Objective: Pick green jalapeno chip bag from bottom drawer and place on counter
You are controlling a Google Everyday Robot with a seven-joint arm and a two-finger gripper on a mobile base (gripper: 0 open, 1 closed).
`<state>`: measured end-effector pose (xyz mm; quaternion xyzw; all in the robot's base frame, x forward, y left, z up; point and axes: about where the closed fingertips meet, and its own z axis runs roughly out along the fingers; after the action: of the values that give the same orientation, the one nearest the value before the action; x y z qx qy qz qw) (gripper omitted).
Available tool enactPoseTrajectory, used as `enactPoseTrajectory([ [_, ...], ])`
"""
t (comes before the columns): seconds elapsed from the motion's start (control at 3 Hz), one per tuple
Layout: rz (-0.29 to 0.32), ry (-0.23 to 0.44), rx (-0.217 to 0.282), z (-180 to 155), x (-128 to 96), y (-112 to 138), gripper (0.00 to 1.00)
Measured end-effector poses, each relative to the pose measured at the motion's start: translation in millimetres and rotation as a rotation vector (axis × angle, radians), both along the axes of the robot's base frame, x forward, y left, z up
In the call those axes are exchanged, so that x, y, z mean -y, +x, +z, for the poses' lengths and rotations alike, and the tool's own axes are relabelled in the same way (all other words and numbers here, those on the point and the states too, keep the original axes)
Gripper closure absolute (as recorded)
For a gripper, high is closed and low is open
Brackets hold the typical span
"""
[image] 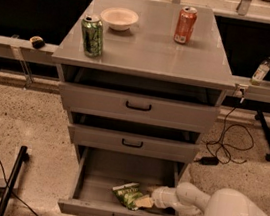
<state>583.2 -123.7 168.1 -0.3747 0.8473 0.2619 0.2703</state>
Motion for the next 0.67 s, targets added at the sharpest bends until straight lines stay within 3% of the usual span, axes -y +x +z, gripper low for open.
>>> enactPoseTrajectory([
  [0.33, 0.018, 0.017, -0.035, -22, -7, -3, 0.33],
  [0.67, 0.022, 0.038, -0.052, -33, -13, -4, 0.52],
])
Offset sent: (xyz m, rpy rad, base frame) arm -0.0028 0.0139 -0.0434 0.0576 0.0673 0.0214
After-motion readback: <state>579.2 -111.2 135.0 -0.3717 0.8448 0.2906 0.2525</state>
